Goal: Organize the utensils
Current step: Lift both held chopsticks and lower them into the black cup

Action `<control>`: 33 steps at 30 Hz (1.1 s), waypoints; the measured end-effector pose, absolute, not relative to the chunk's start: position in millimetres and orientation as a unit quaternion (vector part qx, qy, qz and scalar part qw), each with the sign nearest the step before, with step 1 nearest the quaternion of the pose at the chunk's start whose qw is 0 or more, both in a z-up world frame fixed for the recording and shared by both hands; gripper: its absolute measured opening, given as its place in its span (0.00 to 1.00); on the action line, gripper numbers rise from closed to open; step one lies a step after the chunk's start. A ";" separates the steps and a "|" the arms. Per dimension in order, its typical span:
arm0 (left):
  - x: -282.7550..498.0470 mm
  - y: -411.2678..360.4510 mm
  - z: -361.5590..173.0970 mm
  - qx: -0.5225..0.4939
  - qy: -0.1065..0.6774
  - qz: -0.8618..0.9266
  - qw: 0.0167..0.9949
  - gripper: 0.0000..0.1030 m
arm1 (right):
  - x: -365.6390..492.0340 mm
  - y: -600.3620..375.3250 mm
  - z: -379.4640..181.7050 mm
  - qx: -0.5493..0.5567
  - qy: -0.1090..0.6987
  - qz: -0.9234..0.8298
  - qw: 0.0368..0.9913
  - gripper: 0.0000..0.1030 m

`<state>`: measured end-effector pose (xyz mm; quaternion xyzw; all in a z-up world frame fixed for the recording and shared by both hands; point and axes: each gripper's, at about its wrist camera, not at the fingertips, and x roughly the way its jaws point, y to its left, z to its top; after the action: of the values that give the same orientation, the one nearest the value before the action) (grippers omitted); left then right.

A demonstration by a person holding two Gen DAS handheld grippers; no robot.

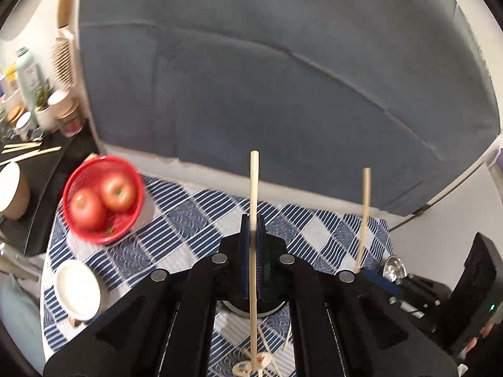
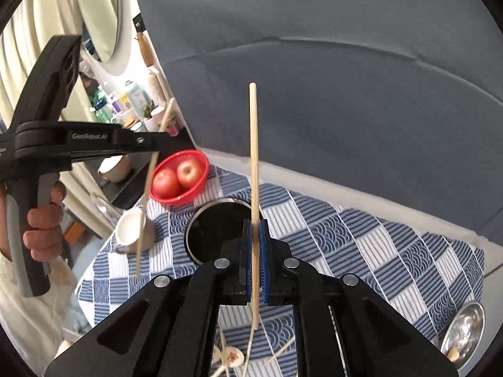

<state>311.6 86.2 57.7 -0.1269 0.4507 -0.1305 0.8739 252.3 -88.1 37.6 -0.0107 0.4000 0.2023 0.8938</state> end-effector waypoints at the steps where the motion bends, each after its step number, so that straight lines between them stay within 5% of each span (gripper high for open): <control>1: 317.4 84.8 58.0 -0.128 0.450 -0.132 0.874 0.04 | 255.2 -85.4 37.6 -0.009 0.399 0.206 0.893 0.05; 14: 356.1 80.2 36.8 -0.130 0.409 -0.166 0.888 0.04 | 300.5 -62.4 27.9 0.019 0.348 0.206 0.914 0.05; 33: 340.0 72.6 -7.5 -0.131 0.424 -0.186 0.876 0.04 | 290.5 -58.6 -27.0 0.014 0.398 0.218 0.891 0.05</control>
<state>340.0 72.6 -7.5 -0.1314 0.4244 -0.1859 0.8764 290.5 -58.6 -27.0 0.0144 0.3979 0.2181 0.8910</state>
